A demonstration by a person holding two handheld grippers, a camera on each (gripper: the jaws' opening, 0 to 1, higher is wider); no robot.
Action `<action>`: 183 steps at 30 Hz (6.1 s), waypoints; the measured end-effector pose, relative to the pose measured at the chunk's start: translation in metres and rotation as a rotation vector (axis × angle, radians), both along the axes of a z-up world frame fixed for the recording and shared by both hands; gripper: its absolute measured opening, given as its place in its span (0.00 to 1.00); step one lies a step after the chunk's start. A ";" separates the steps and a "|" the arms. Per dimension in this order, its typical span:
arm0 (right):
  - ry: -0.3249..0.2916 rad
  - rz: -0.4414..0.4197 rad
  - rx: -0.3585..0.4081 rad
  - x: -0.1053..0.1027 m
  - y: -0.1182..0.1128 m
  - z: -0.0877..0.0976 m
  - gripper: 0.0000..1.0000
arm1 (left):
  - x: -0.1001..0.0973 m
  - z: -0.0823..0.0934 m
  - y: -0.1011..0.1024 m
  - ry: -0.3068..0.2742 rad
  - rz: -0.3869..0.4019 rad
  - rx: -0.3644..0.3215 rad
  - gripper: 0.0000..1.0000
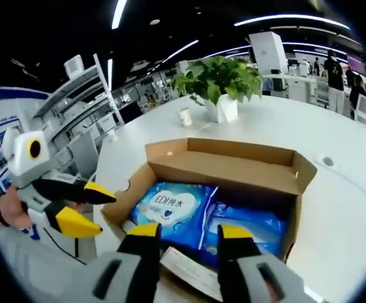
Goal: Operate the shoe box by opening the lid, removing the specified soft item, and placing it in the target area until the item is outside and the box remains undamaged.
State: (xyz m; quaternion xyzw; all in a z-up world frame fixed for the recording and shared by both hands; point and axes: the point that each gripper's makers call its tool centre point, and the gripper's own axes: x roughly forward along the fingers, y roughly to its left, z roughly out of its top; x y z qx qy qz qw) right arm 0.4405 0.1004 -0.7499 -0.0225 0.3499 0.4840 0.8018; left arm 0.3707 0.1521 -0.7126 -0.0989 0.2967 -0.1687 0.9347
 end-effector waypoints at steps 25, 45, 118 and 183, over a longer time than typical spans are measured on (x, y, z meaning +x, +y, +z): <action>0.054 0.022 -0.016 0.008 0.028 -0.031 0.32 | 0.002 -0.002 0.010 0.003 0.032 -0.009 0.35; 0.059 0.023 -0.060 0.019 0.037 -0.049 0.12 | 0.002 -0.001 0.014 0.005 0.049 -0.012 0.34; 0.025 -0.113 -0.045 0.009 -0.055 -0.012 0.00 | 0.024 -0.043 0.010 0.151 0.051 0.012 0.33; 0.047 -0.142 -0.020 0.025 -0.066 -0.020 0.00 | 0.039 -0.073 0.005 0.254 0.041 -0.033 0.00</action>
